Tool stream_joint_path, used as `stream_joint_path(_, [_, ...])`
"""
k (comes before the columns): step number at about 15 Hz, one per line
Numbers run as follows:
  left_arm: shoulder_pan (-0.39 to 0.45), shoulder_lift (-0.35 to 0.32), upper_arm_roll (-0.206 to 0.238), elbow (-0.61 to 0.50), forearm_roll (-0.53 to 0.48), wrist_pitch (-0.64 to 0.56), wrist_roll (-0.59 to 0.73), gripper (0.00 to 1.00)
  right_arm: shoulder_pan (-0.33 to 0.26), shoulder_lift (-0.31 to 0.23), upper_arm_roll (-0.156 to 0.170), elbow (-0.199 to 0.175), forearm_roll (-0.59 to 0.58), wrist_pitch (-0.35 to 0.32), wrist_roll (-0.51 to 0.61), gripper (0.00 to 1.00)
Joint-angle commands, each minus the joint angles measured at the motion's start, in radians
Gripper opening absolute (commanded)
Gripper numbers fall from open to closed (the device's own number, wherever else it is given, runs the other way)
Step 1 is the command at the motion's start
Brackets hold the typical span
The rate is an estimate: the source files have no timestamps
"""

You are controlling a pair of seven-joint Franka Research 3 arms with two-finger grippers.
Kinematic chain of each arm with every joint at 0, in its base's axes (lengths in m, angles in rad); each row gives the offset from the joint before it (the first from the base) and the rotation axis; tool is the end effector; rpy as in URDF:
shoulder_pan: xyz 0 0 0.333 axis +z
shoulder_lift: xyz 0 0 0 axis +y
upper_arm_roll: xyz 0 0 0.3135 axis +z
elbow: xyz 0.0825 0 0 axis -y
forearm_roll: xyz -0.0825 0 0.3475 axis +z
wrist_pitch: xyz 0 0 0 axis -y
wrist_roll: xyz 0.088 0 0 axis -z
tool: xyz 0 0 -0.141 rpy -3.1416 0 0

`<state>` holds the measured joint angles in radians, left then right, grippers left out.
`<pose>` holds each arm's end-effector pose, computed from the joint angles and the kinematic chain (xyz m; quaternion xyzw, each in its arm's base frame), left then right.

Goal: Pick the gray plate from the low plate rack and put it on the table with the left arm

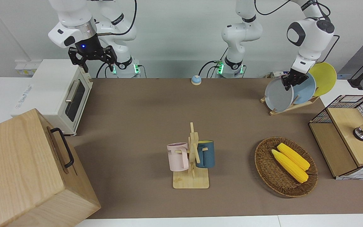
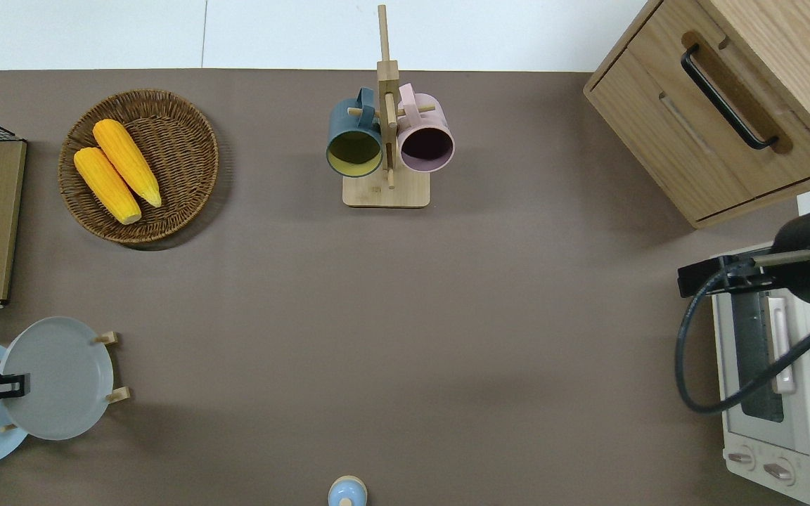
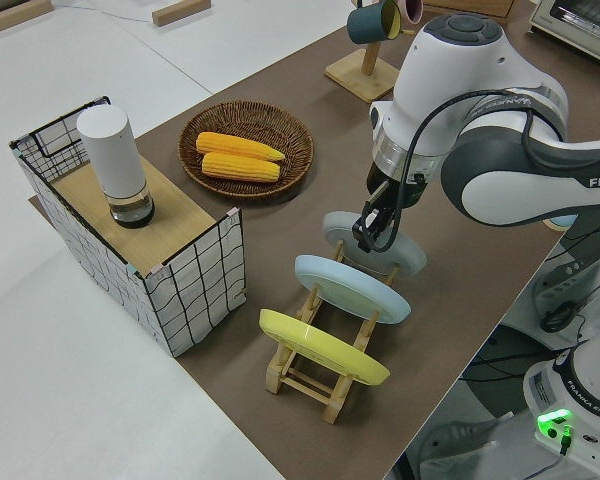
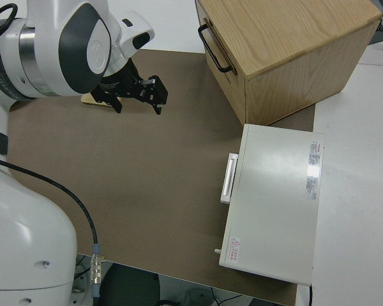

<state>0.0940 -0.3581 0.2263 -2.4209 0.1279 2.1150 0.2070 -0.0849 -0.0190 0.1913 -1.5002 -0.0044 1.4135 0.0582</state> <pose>0.3848 0.1393 0.4239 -0.9994 -0.0187 -0.0183 0.0214 0.4908 0.0527 0.6145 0.9991 0.0237 -0.0336 0.0068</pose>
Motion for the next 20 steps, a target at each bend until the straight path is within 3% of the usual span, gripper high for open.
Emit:
stream_joint_path(1, [0.004,-0.021,0.001,-0.037,0.016,0.031,0.041,0.00,-0.007,-0.002,0.007,0.006,0.007,-0.014,0.000,0.990])
stream_joint_path(9, [0.001,-0.039,-0.004,-0.007,0.013,-0.016,0.049,0.00,-0.007,-0.002,0.007,0.006,0.007,-0.014,0.000,0.990])
stream_joint_path(20, [-0.008,-0.065,-0.045,0.152,0.003,-0.246,0.016,0.00,-0.007,-0.002,0.007,0.006,0.007,-0.014,-0.001,0.990])
